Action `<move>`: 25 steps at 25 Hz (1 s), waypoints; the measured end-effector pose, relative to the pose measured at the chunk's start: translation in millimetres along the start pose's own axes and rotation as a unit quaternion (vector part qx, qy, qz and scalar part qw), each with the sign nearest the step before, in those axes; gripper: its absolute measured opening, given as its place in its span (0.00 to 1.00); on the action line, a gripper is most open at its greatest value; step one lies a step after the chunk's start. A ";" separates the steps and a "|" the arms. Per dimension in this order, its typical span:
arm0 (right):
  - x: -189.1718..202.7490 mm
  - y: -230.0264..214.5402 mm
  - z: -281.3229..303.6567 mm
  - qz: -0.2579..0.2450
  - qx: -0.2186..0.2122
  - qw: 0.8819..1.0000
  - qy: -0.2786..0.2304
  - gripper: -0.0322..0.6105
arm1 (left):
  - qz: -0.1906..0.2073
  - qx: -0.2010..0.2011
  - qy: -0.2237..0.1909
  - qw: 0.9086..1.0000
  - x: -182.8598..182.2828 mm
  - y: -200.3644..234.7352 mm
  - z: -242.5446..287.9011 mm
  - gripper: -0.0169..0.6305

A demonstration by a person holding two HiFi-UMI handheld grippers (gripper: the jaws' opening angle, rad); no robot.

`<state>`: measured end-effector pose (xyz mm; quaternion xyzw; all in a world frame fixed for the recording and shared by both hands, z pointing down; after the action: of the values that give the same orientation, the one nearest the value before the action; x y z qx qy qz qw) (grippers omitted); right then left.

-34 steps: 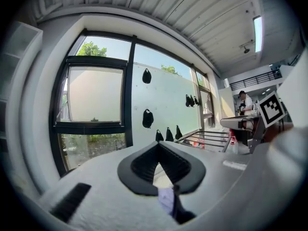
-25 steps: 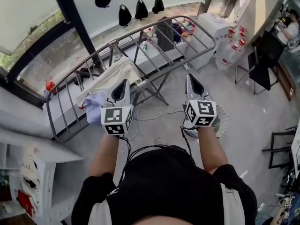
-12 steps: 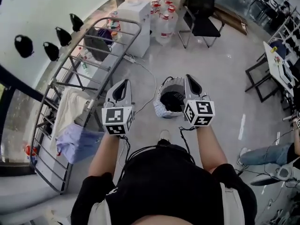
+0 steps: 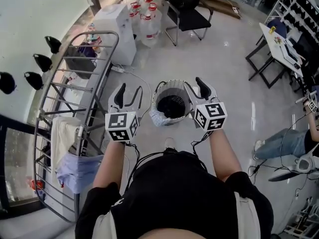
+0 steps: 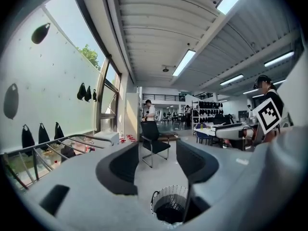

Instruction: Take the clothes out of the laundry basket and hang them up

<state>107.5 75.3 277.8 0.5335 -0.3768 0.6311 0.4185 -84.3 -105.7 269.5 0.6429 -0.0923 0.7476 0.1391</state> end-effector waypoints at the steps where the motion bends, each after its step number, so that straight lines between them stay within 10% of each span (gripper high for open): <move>1: 4.3 -2.8 3.5 -0.006 0.000 1.000 0.006 0.37 | 0.000 -0.002 0.005 1.000 3.3 0.6 4.9 0.40; 14: 104.1 -14.6 83.7 -0.007 -0.062 0.988 0.142 0.36 | -0.036 -0.040 0.092 0.994 80.6 34.9 43.9 0.40; 25: 303.4 24.0 136.5 -0.124 -0.189 0.907 0.356 0.36 | -0.070 -0.071 0.183 0.978 180.3 55.5 59.0 0.40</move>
<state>109.6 -21.0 597.1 0.2266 -0.2458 0.6390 0.6928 -71.5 -160.7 459.0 0.4889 -0.0730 0.8324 0.2504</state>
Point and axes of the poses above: the fingertips, and each gripper's own axes: z forward along the fingers, y to its left, x out of its underside, the point moved 6 cm from there along -z, backward along the fingers, and after that the axes turned 2 degrees about x, right-handed, at the moved point
